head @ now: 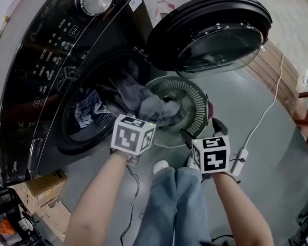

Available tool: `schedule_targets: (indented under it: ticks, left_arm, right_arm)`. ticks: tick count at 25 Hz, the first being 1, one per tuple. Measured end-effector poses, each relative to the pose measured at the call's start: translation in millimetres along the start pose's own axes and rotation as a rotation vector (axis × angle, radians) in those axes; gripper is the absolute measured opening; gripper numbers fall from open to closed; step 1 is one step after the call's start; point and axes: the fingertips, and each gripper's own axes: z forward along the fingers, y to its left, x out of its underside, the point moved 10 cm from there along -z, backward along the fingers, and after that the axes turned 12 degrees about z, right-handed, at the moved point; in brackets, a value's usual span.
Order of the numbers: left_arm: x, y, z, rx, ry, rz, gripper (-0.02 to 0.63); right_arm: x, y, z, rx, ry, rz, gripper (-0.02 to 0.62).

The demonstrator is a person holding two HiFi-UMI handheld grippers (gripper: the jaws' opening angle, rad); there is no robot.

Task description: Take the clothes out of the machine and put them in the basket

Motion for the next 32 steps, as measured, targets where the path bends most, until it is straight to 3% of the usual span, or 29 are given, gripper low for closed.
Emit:
schedule_targets:
  ticks: [6,16,19,24,25,27,28,32]
  left_arm:
    - [-10,-30,-1,0.192,-0.088,-0.013,0.060]
    - [-23,-46,-4,0.480,-0.285,-0.203,0.060]
    - [-22,-49,2,0.429,-0.273,-0.207,0.061]
    - [-17,-57,20,0.238,-0.138,-0.066,0.071]
    - [-16,-60,23,0.214,-0.112,-0.045,0.121]
    - [-14,-63,29,0.184,-0.078,-0.037,0.373]
    - [-13,-63,31,0.167,-0.072,-0.042,0.439]
    - [-10,-54,33,0.073,-0.070,-0.056,0.483]
  right_arm:
    - [9,-13,-11,0.021,0.003,0.022,0.483]
    - [21,-25,-18,0.039,0.017,0.048,0.480]
    - [23,-28,-17,0.044,0.025,0.053,0.479]
    - [22,-32,-15,0.052,0.031,0.051,0.479]
    - [22,-32,-15,0.053,0.031,0.052,0.479]
    - [21,-33,-14,0.055,0.032,0.053,0.479]
    - [21,-33,-14,0.055,0.033,0.053,0.479]
    - [19,-32,-12,0.056,0.035,0.056,0.479]
